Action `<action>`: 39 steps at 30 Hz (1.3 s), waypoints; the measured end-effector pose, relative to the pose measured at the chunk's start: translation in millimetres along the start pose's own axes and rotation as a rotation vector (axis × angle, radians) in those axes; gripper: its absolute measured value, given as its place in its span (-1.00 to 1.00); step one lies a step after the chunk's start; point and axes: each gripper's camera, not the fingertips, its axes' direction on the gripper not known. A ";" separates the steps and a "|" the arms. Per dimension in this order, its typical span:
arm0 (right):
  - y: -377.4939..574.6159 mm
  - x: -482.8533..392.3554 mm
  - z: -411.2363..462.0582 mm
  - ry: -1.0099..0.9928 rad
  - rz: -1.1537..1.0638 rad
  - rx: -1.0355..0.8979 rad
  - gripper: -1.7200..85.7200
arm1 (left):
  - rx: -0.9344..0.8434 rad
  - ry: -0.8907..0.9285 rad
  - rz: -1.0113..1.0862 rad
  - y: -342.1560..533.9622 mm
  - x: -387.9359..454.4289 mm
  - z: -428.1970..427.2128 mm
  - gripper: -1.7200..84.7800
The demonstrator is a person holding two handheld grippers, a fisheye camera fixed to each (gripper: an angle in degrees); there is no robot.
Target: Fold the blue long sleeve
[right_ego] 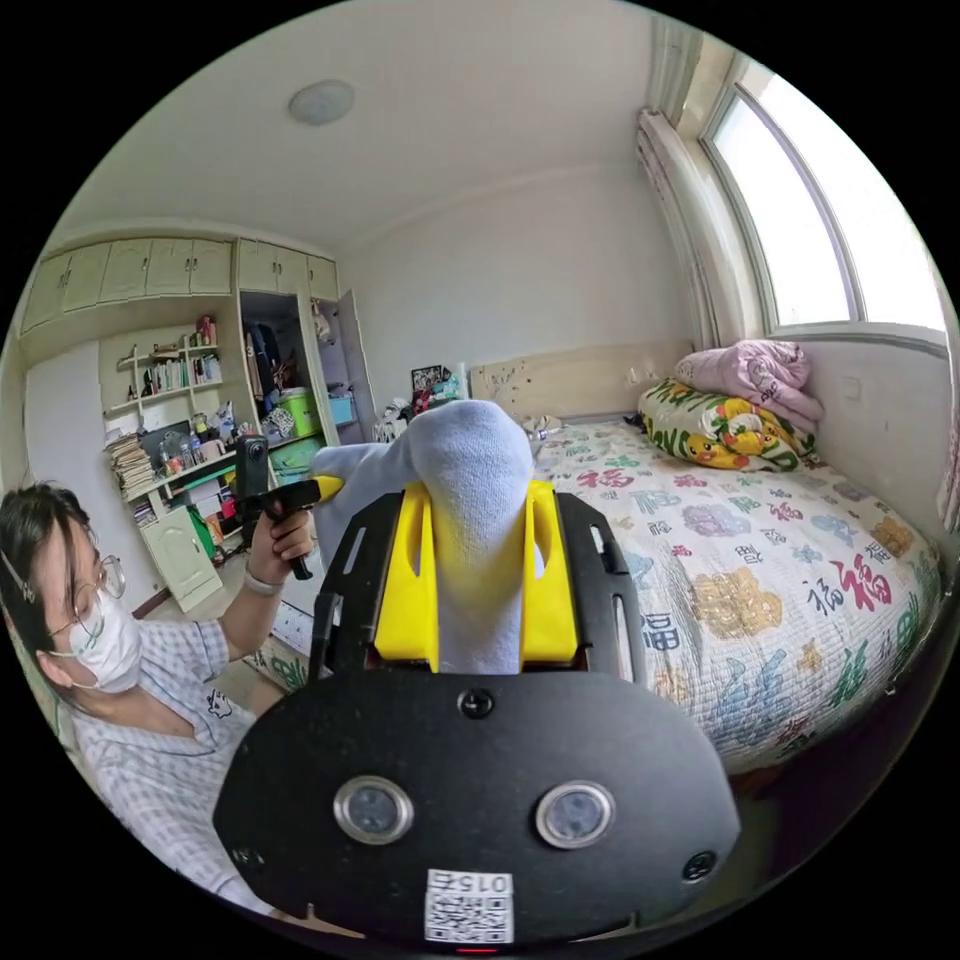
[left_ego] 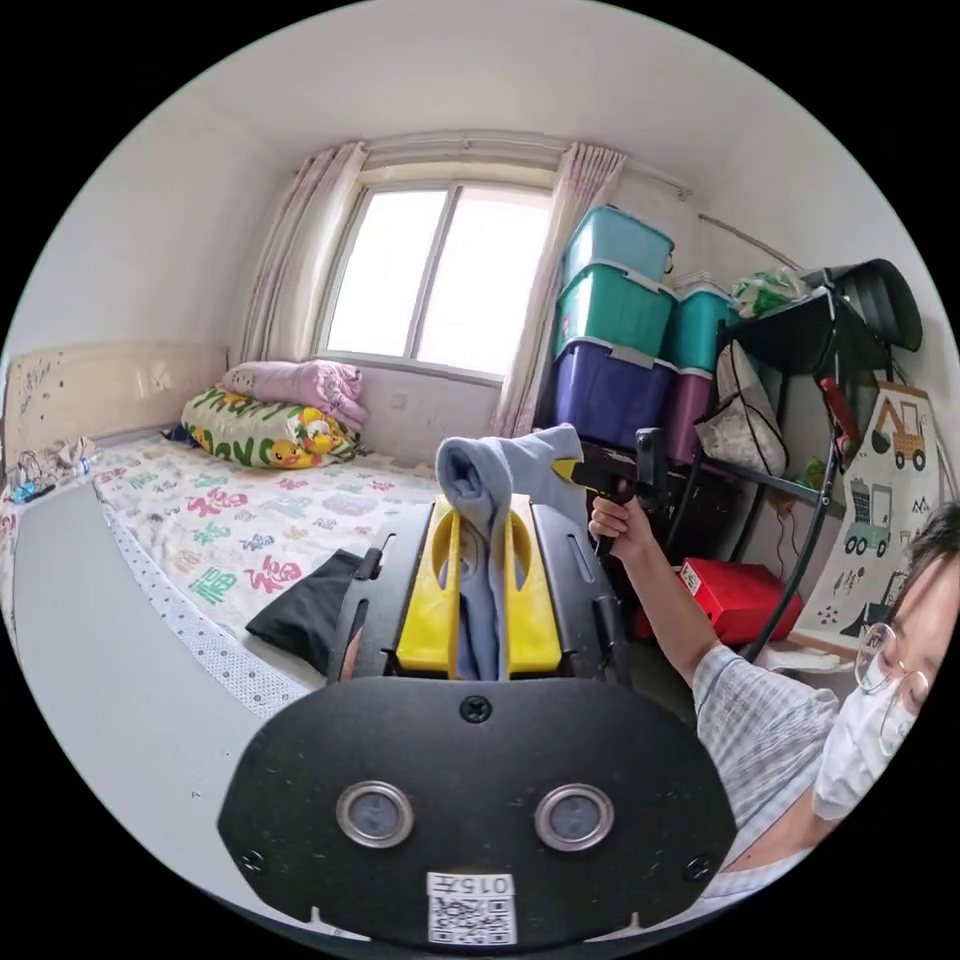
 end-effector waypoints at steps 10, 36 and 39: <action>9.4 136.5 225.5 0.092 0.196 -0.278 -0.66 | -0.223 -0.215 -0.285 18.1 -211.1 138.2 -0.80; 117.5 45.7 227.7 0.521 -0.056 -0.158 -0.70 | -0.139 -0.565 0.029 -41.3 -75.5 62.7 -0.71; 161.9 -35.8 174.0 0.430 -0.158 -0.114 -0.72 | -0.075 -0.469 0.102 2.3 -1.3 7.2 -0.72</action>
